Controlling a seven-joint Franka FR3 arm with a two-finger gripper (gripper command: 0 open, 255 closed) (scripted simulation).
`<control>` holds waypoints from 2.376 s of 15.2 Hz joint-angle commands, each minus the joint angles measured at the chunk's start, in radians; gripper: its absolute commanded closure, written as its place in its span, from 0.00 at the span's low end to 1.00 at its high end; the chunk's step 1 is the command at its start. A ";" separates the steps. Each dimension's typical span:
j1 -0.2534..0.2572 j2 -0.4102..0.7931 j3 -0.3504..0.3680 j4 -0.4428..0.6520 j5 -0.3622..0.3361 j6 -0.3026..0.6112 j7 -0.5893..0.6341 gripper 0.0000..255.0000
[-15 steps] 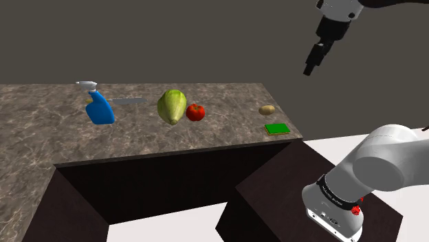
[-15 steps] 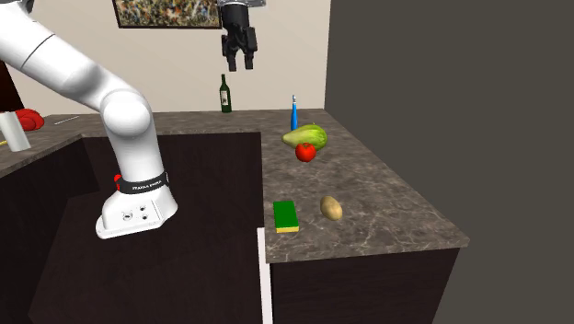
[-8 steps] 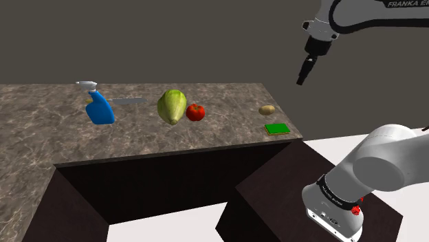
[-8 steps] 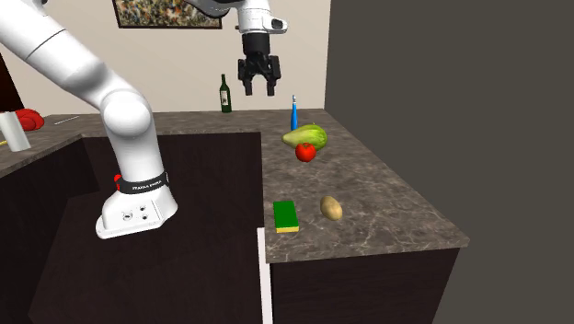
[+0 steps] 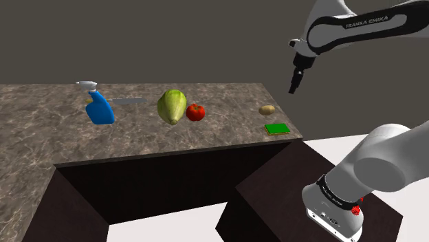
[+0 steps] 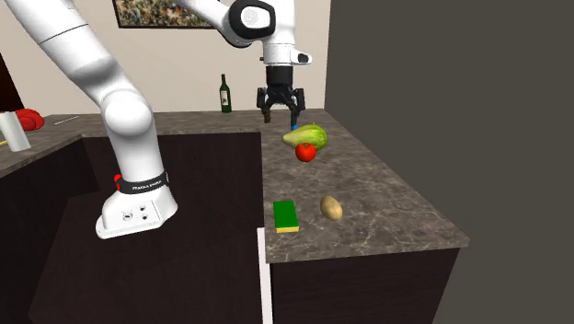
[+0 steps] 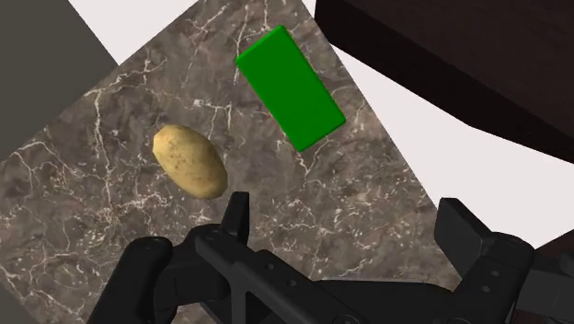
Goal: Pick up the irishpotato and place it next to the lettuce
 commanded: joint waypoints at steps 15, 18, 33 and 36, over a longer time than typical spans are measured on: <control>-0.005 0.688 -0.116 0.242 0.316 0.370 -0.639 0.00; -0.053 0.817 -0.071 0.327 0.380 0.396 -0.743 0.00; -0.138 1.037 0.015 0.442 0.458 0.486 -0.860 0.00; -0.138 1.037 0.015 0.442 0.458 0.486 -0.860 0.00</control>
